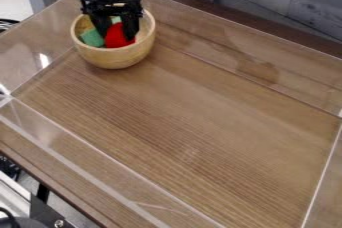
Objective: Move the red fruit to the right
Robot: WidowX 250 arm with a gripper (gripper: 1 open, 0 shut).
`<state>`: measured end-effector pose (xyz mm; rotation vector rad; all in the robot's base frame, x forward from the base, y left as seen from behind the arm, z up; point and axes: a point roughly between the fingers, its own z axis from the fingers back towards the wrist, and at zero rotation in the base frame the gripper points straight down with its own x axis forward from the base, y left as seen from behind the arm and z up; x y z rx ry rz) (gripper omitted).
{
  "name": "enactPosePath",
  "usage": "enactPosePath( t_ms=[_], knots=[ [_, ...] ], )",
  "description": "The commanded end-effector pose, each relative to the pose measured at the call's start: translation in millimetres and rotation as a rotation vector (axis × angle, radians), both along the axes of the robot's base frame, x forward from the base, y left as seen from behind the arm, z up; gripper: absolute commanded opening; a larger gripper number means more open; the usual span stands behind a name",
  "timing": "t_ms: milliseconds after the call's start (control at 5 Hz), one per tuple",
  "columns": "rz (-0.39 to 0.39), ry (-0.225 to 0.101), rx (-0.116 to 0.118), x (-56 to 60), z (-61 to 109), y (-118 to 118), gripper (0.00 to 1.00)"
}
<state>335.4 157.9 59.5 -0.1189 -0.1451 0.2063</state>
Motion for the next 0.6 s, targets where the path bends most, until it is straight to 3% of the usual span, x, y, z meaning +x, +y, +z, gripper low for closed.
enactPosePath(
  t_ms=[0, 400],
  knots=[
    [0.028, -0.093, 0.029, 5.6, 41.6, 2, 0.00],
    [0.042, -0.204, 0.013, -2.6, 94.7, 3, 0.00]
  ],
)
